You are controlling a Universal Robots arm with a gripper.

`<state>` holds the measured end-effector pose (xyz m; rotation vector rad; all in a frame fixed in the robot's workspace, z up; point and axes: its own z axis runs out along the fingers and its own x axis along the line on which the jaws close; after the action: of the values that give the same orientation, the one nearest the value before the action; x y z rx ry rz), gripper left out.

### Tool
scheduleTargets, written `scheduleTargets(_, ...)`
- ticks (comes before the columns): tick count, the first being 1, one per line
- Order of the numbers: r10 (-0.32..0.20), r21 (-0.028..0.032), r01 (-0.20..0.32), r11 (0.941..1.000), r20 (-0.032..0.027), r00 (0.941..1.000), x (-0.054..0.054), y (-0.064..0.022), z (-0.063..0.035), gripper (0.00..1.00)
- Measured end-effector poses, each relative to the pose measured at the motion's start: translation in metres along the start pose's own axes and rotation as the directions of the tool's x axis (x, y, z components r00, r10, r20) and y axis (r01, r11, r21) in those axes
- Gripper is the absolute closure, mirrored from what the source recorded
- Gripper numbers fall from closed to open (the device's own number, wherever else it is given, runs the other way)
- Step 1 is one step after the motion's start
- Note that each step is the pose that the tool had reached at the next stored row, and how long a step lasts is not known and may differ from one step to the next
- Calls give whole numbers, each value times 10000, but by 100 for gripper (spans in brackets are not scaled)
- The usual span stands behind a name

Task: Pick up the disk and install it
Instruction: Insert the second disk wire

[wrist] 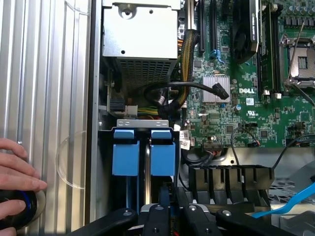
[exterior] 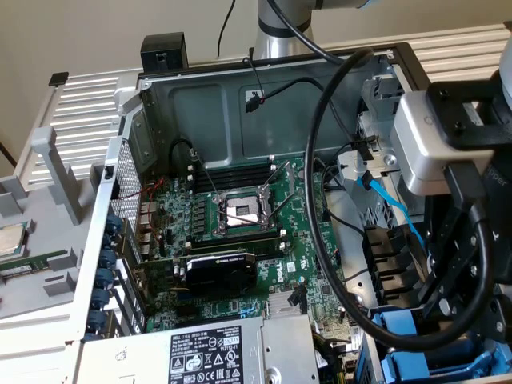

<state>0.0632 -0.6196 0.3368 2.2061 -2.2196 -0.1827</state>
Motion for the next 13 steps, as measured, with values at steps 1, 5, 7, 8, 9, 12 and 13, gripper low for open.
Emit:
scheduleTargets(1,0,0,0,10000,0,10000,0,0,1,84)
scheduleTargets(5,0,0,0,10000,0,10000,1,0,6,84)
scheduleTargets(7,0,0,0,10000,0,10000,1,-1,7,84)
scheduleTargets(8,0,0,0,10000,1,10000,1,-1,8,84)
scheduleTargets(9,-1,0,1,10000,2,10000,1,-1,9,84)
scheduleTargets(12,-1,2,1,10000,7,10000,1,-1,11,82)
scheduleTargets(13,-1,1,1,10000,9,10000,1,-2,12,76)
